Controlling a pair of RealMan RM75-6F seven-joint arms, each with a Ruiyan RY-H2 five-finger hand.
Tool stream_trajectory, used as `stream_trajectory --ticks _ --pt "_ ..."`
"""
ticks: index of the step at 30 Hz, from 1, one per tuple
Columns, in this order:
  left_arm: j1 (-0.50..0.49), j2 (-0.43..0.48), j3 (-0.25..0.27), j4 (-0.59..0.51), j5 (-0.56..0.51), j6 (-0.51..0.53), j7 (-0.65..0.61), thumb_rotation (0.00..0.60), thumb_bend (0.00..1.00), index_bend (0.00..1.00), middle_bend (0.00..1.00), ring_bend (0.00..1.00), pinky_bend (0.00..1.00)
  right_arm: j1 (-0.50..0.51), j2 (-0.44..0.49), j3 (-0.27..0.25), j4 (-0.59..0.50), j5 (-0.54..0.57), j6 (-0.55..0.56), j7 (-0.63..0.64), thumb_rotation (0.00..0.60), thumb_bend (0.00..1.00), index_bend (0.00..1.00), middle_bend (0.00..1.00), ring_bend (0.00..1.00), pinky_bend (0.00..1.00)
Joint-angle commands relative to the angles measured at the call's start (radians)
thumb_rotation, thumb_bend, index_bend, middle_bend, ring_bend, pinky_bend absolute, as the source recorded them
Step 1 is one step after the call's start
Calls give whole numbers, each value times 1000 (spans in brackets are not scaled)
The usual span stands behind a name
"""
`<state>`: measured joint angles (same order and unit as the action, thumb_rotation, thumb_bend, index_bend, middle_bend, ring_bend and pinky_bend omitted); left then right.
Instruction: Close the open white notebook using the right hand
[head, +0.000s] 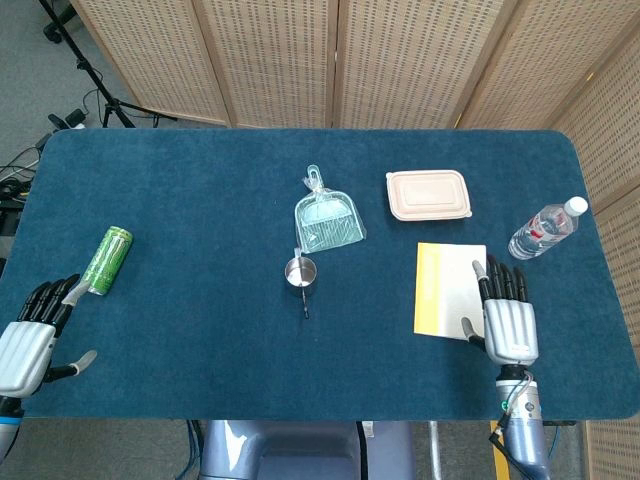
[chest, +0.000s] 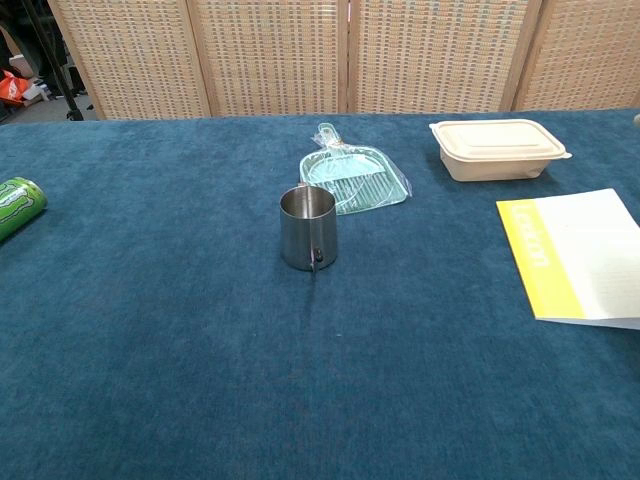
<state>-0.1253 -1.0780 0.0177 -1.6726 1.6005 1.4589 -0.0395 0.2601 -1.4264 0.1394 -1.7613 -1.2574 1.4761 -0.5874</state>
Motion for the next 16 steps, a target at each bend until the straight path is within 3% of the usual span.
stream_trajectory --ticks 1,6,16 --pt "-3 -6 -3 6 -6 -6 7 600 183 0 0 0 0 -34 77 -74 73 -130 13 83 600 272 0 0 0 0" --pt "-3 -12 -4 8 -12 -9 17 600 182 0 0 0 0 -53 132 -111 130 -204 25 163 600 260 0 0 0 0" --pt "-9 -32 -3 19 -24 -28 46 600 183 0 0 0 0 -113 200 -154 204 -232 33 277 600 260 0 0 0 0"
